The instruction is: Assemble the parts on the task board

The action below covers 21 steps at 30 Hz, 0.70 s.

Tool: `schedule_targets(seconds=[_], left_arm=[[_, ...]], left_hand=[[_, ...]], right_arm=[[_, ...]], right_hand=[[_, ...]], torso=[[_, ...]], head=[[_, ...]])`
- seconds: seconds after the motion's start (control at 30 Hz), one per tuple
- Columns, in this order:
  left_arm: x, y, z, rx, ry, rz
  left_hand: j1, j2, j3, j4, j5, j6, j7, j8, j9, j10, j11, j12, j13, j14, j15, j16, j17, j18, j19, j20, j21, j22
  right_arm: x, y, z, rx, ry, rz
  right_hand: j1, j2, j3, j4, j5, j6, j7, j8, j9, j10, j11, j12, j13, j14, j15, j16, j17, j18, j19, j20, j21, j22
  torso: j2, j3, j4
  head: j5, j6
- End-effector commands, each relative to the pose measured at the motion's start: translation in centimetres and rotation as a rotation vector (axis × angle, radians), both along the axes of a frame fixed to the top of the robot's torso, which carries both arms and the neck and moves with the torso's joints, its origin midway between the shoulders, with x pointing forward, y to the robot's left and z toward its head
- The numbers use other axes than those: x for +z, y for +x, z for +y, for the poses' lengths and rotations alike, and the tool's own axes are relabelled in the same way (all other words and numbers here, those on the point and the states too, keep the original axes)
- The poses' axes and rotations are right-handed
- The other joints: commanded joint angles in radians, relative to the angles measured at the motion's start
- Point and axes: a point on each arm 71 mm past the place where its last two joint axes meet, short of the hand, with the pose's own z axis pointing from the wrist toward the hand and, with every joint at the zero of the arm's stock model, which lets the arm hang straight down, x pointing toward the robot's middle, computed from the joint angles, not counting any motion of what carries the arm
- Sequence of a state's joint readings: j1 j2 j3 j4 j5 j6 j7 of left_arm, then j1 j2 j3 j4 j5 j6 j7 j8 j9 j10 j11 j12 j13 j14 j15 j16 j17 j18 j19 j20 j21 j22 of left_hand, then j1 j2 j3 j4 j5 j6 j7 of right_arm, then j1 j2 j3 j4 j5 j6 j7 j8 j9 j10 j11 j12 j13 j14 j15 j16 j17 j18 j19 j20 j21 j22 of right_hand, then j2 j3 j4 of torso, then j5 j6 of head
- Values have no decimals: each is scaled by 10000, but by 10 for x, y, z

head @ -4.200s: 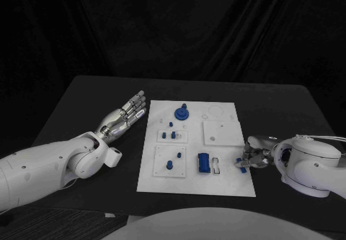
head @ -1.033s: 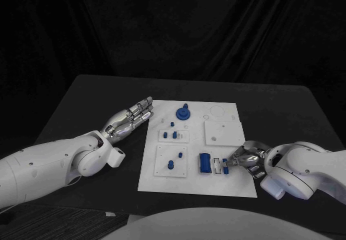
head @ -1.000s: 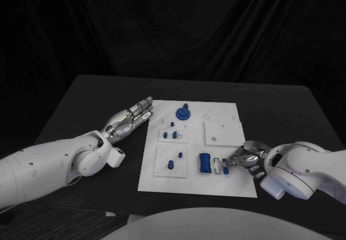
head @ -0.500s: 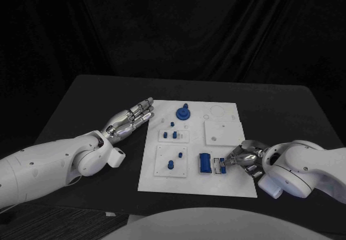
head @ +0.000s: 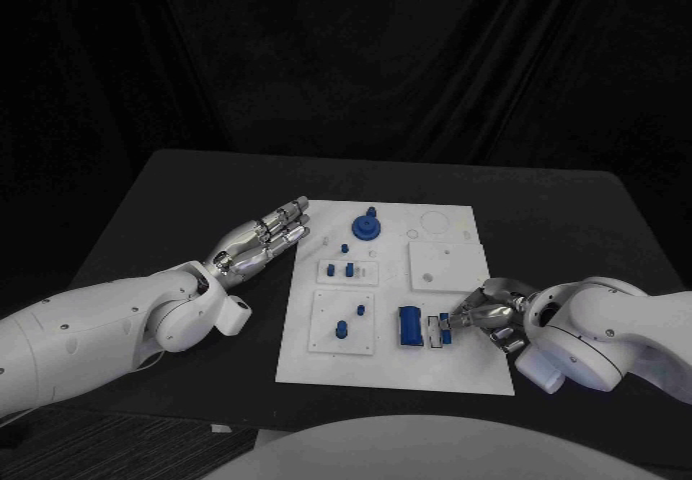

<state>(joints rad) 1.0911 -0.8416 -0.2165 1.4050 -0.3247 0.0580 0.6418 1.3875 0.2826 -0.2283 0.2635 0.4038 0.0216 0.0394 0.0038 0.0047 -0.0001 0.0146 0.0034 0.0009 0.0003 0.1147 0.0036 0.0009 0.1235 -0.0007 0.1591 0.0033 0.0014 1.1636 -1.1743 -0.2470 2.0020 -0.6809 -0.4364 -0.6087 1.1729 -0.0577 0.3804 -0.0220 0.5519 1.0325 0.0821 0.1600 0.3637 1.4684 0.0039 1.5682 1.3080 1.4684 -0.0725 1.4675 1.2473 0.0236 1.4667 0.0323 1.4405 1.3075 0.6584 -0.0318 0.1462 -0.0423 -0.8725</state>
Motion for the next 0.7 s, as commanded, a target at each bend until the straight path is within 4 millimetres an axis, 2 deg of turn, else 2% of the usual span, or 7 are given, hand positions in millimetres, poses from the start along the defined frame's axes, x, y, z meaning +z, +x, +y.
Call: schedule_targets(seconds=[0.03, 0.47, 0.7], left_arm=[[0, -1, -3, -180, -119, 61], [-1, -1, -4, -244, -100, 132], [-1, -1, -5, -284, -99, 166]], left_hand=[[130, 2, 45, -48, 37, 17, 48, 18, 10, 1, 9, -34, -9, -3, 77, -36, -9, -98, 7, 60, -33, -14], [175, 9, 92, -106, 99, 25, 71, 20, 11, 1, 24, -34, -9, -3, 137, -36, -9, -121, 7, 97, -33, -14], [187, 10, 105, -123, 115, 35, 79, 22, 14, 1, 28, -34, -9, -3, 147, -36, -9, -125, 7, 103, -33, -14]], right_arm=[[0, -2, 3, 135, 71, 209], [-1, -4, 4, 210, 93, 502], [-1, -3, 4, 166, 58, 508]], right_hand=[[-93, 11, -64, 33, -40, 8, -56, 78, 25, 1024, -71, 26, 2628, 498, 15, -49, 0, 108, 499, 62, -18, 2177], [-228, 65, -295, 141, 92, -35, -79, 151, 88, 1024, -94, 26, 2628, 493, -3, -59, -30, 112, 492, 47, -34, 2172], [-269, 127, -458, 193, -151, -62, -102, 207, 136, 1024, -114, 26, 2628, 490, -17, -68, -56, 113, 490, 35, -39, 2170]], torso=[[0, 0, -5], [-5, -1, -2], [2, -5, 3]], head=[[16, -2], [17, -2], [34, -2]])
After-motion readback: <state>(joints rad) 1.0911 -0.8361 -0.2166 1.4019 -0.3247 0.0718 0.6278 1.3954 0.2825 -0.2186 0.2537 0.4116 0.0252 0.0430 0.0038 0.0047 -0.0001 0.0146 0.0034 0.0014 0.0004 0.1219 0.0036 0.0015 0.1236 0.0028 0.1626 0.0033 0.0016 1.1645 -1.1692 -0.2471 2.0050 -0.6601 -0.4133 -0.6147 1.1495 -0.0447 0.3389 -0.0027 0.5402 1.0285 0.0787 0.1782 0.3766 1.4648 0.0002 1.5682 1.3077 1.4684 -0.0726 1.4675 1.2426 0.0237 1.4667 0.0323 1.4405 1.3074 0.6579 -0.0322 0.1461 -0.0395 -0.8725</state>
